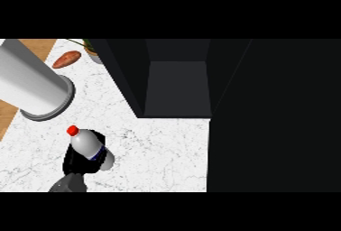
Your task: Pick up the bottled water, place it into the cabinet and close the cabinet
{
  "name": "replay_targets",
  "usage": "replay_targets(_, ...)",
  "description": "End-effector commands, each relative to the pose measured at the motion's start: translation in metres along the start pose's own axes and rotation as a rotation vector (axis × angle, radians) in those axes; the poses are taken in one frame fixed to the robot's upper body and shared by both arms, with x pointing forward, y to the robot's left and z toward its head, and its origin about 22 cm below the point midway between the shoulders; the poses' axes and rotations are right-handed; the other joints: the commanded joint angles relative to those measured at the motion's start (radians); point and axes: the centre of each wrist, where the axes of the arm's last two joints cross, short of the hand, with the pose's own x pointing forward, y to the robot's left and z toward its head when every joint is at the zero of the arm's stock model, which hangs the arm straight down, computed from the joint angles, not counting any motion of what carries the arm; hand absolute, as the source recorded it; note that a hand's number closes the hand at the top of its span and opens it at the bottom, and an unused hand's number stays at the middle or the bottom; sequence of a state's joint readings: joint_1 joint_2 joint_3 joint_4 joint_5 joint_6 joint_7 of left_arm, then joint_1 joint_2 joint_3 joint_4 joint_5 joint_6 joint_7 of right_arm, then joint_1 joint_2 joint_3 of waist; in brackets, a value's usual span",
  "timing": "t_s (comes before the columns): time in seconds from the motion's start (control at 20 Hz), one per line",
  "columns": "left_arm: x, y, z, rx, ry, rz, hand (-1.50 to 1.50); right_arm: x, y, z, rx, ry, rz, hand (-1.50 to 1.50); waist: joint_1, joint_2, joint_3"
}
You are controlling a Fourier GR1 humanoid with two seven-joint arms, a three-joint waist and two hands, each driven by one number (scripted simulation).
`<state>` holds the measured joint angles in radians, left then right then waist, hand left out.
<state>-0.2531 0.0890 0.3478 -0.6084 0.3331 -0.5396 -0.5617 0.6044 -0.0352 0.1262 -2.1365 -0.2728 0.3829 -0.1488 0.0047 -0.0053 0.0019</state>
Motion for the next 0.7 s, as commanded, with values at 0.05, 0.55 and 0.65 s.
replay_targets(0.05,0.011,-0.018,0.006,-0.051,0.011,0.014,1.50,-0.006,0.015,0.004,0.018,-0.007,0.001,-1.50,-0.002,0.000,-0.001)
replay_targets(0.55,0.042,-0.113,-0.007,-0.138,-0.023,-0.033,1.50,0.009,0.020,-0.014,0.019,-0.002,-0.021,-1.50,-0.002,0.002,-0.001)
replay_targets(0.65,0.045,-0.120,-0.017,-0.133,-0.035,-0.060,1.50,-0.005,0.023,-0.010,0.034,-0.006,-0.029,-1.50,-0.008,0.003,-0.002)
